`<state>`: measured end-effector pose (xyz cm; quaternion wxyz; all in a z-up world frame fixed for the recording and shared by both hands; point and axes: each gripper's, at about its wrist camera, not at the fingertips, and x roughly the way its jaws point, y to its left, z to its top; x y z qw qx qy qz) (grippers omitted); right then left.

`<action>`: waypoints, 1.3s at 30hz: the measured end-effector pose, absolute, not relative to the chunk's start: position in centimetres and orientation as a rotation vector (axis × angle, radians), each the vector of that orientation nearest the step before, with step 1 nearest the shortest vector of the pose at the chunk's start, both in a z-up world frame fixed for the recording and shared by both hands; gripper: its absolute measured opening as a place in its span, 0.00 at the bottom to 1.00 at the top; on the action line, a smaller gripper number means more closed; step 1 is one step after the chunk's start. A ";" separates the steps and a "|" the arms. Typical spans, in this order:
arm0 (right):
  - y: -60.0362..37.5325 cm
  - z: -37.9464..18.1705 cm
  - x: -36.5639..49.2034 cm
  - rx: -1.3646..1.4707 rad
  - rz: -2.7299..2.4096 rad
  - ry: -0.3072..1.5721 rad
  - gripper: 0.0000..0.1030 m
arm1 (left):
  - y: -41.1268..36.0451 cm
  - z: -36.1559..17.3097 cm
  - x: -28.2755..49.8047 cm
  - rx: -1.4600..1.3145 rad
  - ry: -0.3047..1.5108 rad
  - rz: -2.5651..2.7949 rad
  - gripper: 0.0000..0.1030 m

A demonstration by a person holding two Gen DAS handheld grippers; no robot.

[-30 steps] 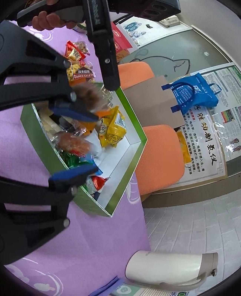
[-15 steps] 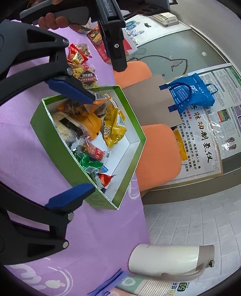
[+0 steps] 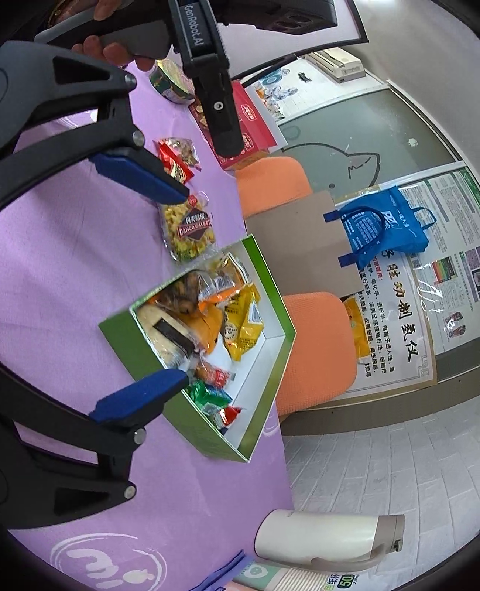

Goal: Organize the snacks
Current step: 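Withdraw both tools from the box toward the remaining packets, then grasp the pink-edged cracker pack with the left tool while the right tool grasps the red chip bag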

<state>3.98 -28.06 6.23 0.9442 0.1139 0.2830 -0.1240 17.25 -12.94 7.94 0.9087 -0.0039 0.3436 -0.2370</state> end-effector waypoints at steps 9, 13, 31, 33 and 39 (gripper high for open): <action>-24.2 4.8 5.4 0.225 -0.171 0.640 0.88 | -5.5 8.2 17.1 -0.038 0.698 -0.385 1.00; -22.8 3.9 6.4 0.214 -0.141 0.667 0.88 | -0.5 7.6 18.5 -0.122 0.719 -0.312 1.00; -20.1 -0.5 10.4 0.190 -0.074 0.797 0.88 | 3.1 -0.2 25.9 -0.126 0.881 -0.276 0.97; -20.2 -0.8 11.1 0.192 -0.070 0.807 0.88 | 2.9 -0.9 26.7 -0.125 0.893 -0.285 0.94; -19.7 -1.0 12.6 0.196 -0.045 0.792 0.88 | 2.8 -3.2 28.8 -0.150 0.950 -0.321 0.65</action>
